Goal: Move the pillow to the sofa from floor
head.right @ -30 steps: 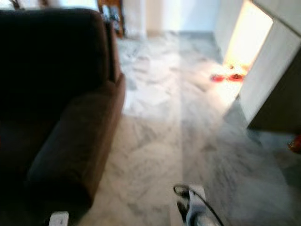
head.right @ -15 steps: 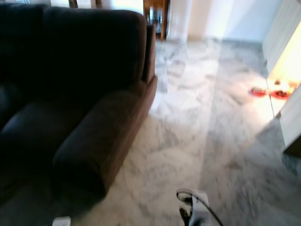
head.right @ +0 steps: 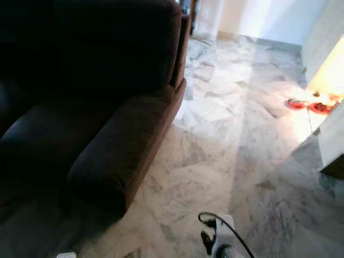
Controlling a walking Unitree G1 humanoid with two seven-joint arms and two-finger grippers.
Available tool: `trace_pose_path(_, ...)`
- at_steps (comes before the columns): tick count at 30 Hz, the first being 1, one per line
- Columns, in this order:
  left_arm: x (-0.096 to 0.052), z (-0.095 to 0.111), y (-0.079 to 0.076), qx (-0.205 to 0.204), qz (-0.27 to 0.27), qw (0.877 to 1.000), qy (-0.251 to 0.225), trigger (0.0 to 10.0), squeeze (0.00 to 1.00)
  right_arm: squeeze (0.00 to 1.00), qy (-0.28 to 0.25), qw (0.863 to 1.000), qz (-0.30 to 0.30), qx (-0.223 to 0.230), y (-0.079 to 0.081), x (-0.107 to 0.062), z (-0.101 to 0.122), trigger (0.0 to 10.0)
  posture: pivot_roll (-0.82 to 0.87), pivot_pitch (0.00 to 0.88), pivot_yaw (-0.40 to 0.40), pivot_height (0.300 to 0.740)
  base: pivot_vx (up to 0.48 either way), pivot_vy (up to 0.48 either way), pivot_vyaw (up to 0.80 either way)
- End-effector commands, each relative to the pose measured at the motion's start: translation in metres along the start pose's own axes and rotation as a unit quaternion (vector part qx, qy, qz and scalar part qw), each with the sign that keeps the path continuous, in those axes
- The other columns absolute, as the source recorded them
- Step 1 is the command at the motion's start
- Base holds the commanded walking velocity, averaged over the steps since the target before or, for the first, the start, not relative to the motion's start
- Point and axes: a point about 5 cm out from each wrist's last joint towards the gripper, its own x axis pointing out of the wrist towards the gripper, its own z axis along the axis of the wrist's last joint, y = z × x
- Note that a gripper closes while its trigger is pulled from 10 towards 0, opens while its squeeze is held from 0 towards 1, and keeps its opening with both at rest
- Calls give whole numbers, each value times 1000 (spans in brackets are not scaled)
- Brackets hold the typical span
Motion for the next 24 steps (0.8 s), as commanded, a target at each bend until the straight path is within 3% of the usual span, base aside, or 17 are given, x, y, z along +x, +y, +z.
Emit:
trace_pose_path(1,-2,-10,-1,-4,-3,1000,19,10000,0,0,6,1000,-3,5,-2,-1,-2,10000,12,127,-50,740,0,431,0)
trace_pose_path(11,2,6,0,2,4,1000,-5,10000,0,0,2,1000,-4,1,-2,-1,-2,10000,9,83,-40,740,0,432,0)
trace_pose_path(15,3,35,7,-22,30,994,-100,10000,0,0,-50,999,-11,12,-4,0,17,10000,14,85,-32,740,0,439,0)
trace_pose_path(19,2,53,7,-13,34,987,-153,10000,0,0,-71,997,-12,2,-6,1,31,10000,18,81,-25,740,0,446,0)
trace_pose_path(24,2,85,-8,13,25,975,-221,10000,0,0,-126,992,-17,1,-4,2,56,10000,4,60,0,740,0,445,0)
